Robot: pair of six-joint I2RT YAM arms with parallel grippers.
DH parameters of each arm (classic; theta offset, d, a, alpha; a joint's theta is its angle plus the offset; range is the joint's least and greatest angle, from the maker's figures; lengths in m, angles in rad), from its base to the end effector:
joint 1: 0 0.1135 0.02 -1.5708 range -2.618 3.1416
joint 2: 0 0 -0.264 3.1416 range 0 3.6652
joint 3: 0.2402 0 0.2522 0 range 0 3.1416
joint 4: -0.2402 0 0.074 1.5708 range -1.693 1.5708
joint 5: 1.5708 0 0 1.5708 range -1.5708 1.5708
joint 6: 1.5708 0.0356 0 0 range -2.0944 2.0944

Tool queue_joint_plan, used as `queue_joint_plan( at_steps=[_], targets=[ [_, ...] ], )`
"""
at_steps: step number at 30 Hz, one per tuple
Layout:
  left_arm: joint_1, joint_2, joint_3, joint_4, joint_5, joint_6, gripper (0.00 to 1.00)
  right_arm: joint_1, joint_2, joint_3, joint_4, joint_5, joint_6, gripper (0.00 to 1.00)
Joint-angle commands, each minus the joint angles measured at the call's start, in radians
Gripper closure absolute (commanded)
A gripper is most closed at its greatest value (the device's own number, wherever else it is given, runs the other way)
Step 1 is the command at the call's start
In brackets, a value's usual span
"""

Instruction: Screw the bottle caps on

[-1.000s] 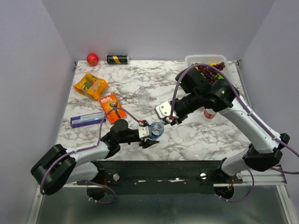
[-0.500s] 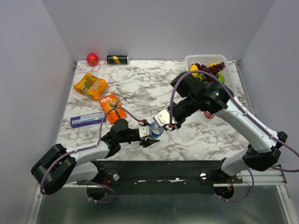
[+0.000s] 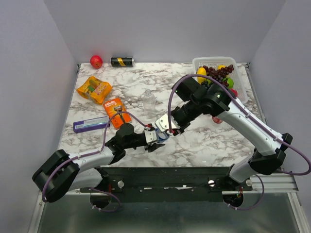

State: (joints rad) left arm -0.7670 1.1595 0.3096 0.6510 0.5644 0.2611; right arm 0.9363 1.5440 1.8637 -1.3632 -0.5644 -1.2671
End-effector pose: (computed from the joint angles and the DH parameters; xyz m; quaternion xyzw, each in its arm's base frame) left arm 0.1475 -0.1686 0.1905 0.5190 0.5604 -0.3609 0.5351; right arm 0.1500 0.2360 0.4214 -0.8599 0.3545 0.2240 0.2911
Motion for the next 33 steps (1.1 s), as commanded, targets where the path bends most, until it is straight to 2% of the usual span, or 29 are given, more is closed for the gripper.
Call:
queue_joint_plan(
  at_steps=[1, 2, 8, 9, 12, 13, 16, 21, 25, 33],
  targets=[
    [-0.011, -0.026, -0.001, 0.211, -0.058, -0.019, 1.0, 0.009, 0.047, -0.009, -0.129, 0.043, 0.104, 0.67],
    [-0.009, -0.027, -0.003, 0.229, -0.086, -0.037, 1.0, 0.009, 0.059, -0.02, -0.116, 0.04, 0.13, 0.67],
    [-0.011, -0.027, -0.015, 0.341, -0.224, -0.079, 1.0, -0.005, 0.091, -0.057, 0.04, 0.083, 0.526, 0.69],
    [-0.009, -0.029, -0.014, 0.345, -0.251, -0.085, 1.0, -0.008, 0.1, -0.057, 0.056, 0.104, 0.622, 0.7],
    [-0.009, -0.026, -0.001, 0.352, -0.345, -0.141, 1.0, -0.019, 0.116, -0.057, 0.125, 0.165, 0.771, 0.71],
    [-0.009, -0.023, 0.006, 0.34, -0.366, -0.161, 1.0, -0.025, 0.126, -0.054, 0.139, 0.182, 0.878, 0.71],
    [-0.011, -0.017, 0.028, 0.323, -0.402, -0.22, 1.0, -0.048, 0.154, -0.055, 0.173, 0.184, 1.05, 0.71],
    [-0.029, -0.018, 0.042, 0.309, -0.431, -0.221, 1.0, -0.06, 0.212, -0.031, 0.161, 0.213, 1.178, 0.78],
    [-0.029, -0.003, 0.071, 0.244, -0.489, -0.256, 1.0, -0.065, 0.24, 0.005, 0.151, 0.21, 1.25, 0.78],
    [-0.029, 0.016, 0.06, 0.164, -0.509, -0.324, 1.0, -0.065, 0.269, 0.103, 0.151, 0.256, 1.204, 0.7]
  ],
)
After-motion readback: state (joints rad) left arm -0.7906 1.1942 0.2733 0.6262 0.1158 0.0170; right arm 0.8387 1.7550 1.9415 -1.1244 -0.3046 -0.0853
